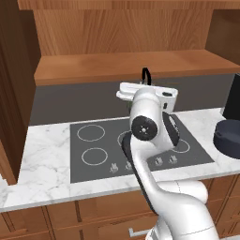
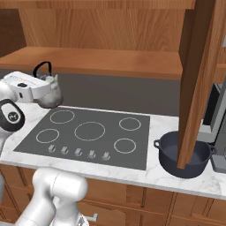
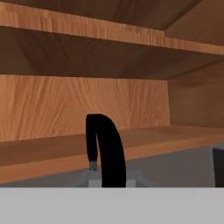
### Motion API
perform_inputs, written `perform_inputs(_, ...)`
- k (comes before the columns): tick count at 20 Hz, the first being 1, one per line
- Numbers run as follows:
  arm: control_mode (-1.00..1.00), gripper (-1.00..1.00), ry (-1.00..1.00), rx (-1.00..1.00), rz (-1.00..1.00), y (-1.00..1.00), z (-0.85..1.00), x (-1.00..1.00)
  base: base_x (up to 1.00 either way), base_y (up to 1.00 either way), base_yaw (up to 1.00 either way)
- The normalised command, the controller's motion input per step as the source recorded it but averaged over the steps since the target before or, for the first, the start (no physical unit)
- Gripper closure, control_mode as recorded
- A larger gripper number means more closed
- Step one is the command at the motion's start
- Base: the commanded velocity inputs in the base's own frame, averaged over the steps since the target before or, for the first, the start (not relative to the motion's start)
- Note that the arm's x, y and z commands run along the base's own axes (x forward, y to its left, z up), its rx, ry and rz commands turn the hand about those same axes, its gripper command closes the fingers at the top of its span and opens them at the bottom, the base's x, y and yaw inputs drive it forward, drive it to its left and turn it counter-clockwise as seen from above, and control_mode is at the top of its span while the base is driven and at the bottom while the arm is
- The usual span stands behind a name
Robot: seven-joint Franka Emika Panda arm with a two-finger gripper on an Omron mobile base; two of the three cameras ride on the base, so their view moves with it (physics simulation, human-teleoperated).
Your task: Pick the kettle from the cabinet and place it on a stove burner. Then pick the pot from the counter and place it on another stove burner. Finally, turn both burners on.
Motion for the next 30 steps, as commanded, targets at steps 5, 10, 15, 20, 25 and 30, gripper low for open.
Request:
perform_inputs(5, -1.0, 1.0, -0.01, 0.0, -0.18, -0.04, -0.23, -0.01, 0.0, 0.0, 0.0)
perform_inputs(10, -1.0, 1.0, -0.04, 0.0, -0.15, -0.04, -0.19, 0.0, 0.0, 0.0, 0.0)
perform_inputs(15, -1.0, 1.0, -0.02, 0.0, -0.13, -0.06, -0.22, 0.01, 0.0, 0.0, 0.0)
perform_inputs(20, -1.0, 1.0, 0.0, 0.0, -0.03, -0.06, -0.15, 0.04, 0.0, 0.0, 0.0)
perform_inputs(25, -1.0, 1.0, 0.0, 0.0, -0.04, 0.0, -0.23, 0.19, 0.0, 0.0, 0.0)
perform_inputs(30, -1.0, 1.0, 0.0, 0.0, -0.04, -0.02, -0.27, 0.08, 0.0, 0.0, 0.0)
